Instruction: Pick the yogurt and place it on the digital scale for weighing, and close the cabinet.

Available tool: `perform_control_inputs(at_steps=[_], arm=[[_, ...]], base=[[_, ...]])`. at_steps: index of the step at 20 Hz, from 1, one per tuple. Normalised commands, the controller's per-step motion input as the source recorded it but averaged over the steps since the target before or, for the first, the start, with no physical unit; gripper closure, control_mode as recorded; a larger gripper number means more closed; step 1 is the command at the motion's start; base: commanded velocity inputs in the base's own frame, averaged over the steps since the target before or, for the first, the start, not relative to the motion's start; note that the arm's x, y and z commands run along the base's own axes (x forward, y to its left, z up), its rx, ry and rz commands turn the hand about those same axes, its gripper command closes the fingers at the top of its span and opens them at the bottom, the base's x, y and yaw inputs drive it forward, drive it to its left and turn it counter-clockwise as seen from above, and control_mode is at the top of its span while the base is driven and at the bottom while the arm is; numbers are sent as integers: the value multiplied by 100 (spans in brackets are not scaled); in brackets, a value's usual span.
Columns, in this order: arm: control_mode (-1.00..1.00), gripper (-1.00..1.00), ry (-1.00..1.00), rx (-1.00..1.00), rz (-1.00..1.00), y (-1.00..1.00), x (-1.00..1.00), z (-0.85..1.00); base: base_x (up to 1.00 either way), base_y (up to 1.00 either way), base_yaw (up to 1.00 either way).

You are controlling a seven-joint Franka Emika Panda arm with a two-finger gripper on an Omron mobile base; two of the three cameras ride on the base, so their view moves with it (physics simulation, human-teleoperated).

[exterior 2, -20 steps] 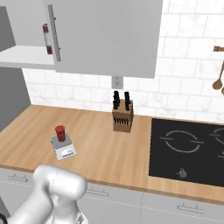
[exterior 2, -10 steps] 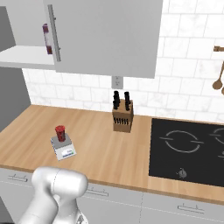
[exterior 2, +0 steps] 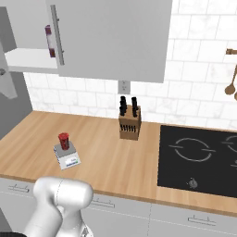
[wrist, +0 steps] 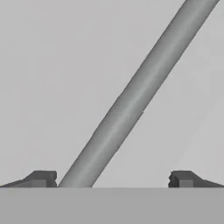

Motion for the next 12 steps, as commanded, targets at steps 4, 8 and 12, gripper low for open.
perform_control_inputs(at_steps=[4,8,12], arm=[[-100,-100,-4,19,0,-7,85,5],[-100,-100,-10,21,0,-48,61,9],[-100,-100,-15,16,0,-53,45,-1]], base=[[0,0,0],[0,0,0],[0,0,0]])
